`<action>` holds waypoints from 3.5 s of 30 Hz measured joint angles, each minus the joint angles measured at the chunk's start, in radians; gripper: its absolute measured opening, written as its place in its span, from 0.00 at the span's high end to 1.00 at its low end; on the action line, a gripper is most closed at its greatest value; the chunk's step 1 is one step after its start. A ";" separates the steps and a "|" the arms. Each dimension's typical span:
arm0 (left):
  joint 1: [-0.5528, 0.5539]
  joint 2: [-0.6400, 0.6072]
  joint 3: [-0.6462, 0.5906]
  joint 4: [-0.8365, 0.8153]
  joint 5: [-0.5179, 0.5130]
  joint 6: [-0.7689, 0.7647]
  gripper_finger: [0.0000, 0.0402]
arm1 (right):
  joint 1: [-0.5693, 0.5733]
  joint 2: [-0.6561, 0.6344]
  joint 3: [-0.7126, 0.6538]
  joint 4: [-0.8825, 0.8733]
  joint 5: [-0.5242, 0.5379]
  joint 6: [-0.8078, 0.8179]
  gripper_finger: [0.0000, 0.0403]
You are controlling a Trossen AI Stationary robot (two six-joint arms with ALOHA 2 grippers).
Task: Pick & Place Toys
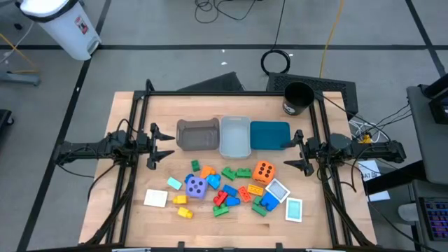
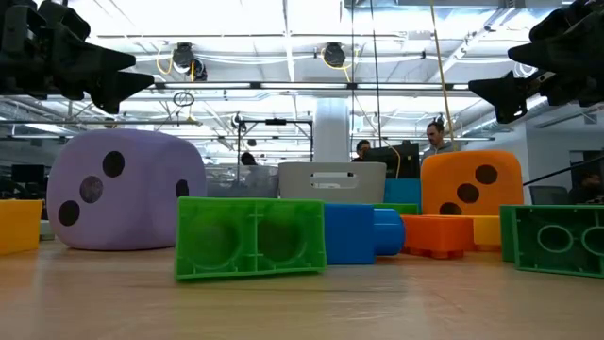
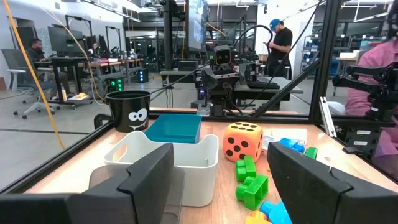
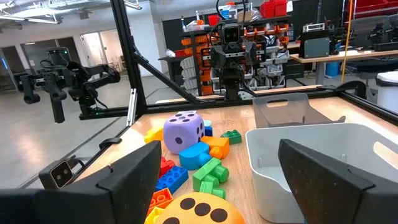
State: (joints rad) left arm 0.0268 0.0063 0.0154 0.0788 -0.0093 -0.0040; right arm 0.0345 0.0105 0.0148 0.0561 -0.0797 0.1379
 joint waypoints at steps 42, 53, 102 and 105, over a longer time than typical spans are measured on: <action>0.000 0.000 0.000 0.000 0.000 0.000 0.33 | 0.000 0.000 0.000 0.000 0.000 0.000 0.22; 0.000 0.000 0.000 0.000 0.000 0.000 0.33 | 0.000 0.000 0.000 0.000 0.000 0.000 0.22; 0.000 0.000 0.000 0.000 0.001 0.000 0.33 | 0.291 0.716 0.376 0.116 0.206 0.370 0.12; 0.000 0.000 0.000 0.000 0.002 0.000 0.33 | 0.308 0.848 0.469 -0.062 0.214 0.433 0.13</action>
State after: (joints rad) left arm 0.0267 0.0063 0.0151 0.0788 -0.0071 -0.0040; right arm 0.3428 0.8581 0.4839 -0.0059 0.1341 0.5710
